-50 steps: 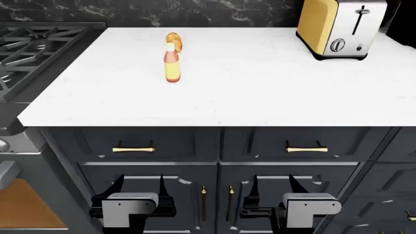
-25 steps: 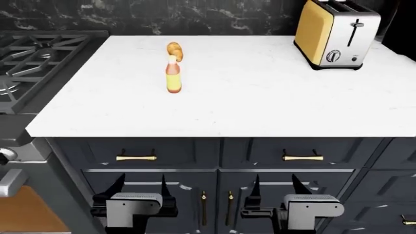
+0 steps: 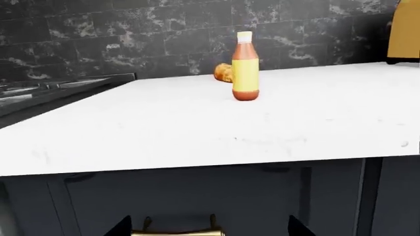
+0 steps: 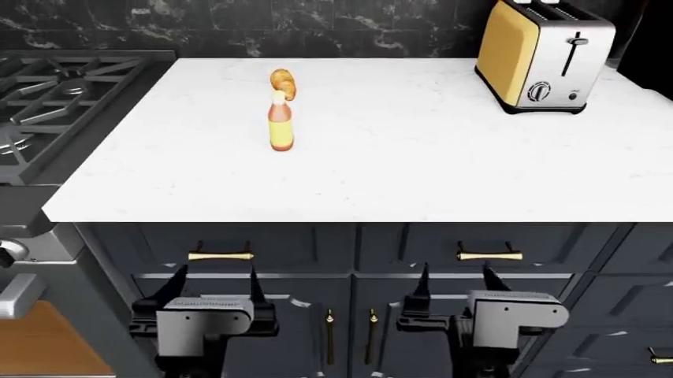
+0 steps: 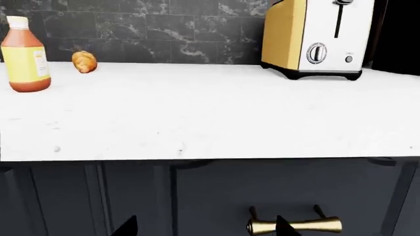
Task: Pick the honey bottle and honey bottle from the counter and place them in the cabinets closest to them.
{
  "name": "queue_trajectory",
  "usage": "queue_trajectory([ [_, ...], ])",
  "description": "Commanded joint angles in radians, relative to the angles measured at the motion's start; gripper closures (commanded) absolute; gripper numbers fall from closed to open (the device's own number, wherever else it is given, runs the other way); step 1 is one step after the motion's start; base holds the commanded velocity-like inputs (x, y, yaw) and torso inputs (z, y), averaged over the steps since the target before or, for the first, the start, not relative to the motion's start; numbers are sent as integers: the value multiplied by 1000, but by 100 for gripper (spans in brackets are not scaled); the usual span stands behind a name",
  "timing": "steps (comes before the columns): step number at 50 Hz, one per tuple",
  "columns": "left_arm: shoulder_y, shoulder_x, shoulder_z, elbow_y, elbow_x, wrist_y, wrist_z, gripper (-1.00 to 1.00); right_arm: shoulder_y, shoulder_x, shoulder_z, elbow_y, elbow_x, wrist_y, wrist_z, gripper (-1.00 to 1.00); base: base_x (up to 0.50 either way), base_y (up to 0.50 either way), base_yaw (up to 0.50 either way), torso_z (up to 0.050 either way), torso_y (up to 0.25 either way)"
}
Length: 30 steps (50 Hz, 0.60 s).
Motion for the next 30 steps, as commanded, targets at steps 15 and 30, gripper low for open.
queue_trajectory([
  [15,-365,-162,-39,651,-54,-936,46,-100,482,100,43,-549,164,1054,25,-100,0,0,0,0,0],
  [30,-422,-193,22,816,-72,-1142,54,-100,555,117,52,-697,246,1318,-11,-100,0,0,0,0,0],
])
